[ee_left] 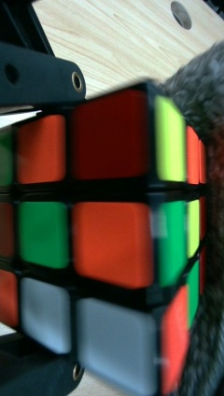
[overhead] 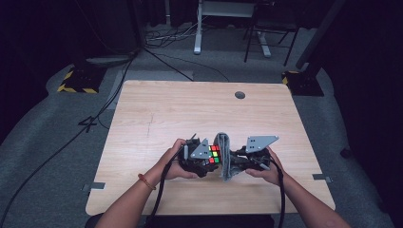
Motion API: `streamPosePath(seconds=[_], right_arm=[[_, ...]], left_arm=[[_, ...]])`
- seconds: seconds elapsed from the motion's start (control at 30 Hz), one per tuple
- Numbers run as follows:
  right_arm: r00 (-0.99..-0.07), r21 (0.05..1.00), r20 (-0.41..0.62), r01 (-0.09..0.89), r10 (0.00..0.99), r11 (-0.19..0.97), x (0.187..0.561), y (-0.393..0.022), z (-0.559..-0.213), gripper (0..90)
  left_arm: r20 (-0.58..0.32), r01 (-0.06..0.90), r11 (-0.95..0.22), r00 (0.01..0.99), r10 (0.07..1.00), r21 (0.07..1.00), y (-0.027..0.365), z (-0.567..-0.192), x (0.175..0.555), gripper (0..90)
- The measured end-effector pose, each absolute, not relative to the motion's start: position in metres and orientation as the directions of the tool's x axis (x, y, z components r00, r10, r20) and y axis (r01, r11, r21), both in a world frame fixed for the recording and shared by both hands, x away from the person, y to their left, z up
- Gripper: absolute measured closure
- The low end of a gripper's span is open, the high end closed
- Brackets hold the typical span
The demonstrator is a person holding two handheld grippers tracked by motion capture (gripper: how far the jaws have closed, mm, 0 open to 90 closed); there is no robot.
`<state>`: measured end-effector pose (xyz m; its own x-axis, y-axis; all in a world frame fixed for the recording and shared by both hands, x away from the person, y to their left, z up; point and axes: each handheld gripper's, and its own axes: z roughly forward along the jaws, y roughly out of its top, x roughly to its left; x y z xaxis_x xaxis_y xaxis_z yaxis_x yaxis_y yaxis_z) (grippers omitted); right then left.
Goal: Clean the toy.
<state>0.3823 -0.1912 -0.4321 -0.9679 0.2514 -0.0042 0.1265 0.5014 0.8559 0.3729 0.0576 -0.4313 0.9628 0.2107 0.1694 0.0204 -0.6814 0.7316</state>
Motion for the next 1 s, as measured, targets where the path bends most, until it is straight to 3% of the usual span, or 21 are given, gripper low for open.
streamPosePath(seconds=[0.33,0.53,0.67,1.0], right_arm=[[-0.967,0.875,-0.009,0.114,0.253,0.470,0.380,-0.195,-0.428,74.1],[-0.964,0.849,-0.009,0.134,0.267,0.511,0.383,-0.191,-0.433,74.1],[-0.964,0.822,-0.024,0.130,0.263,0.554,0.382,-0.185,-0.441,74.1],[-0.965,0.855,-0.032,0.110,0.262,0.507,0.379,-0.192,-0.433,74.3]], left_arm=[[0.168,0.017,-0.698,0.966,0.196,0.716,0.056,-0.434,0.373,32.3],[0.159,0.002,-0.639,0.968,0.195,0.769,0.054,-0.427,0.370,33.1],[0.167,0.014,-0.661,0.963,0.210,0.750,0.050,-0.431,0.369,32.9],[0.171,0.039,-0.709,0.960,0.223,0.704,0.051,-0.435,0.375,31.5]])
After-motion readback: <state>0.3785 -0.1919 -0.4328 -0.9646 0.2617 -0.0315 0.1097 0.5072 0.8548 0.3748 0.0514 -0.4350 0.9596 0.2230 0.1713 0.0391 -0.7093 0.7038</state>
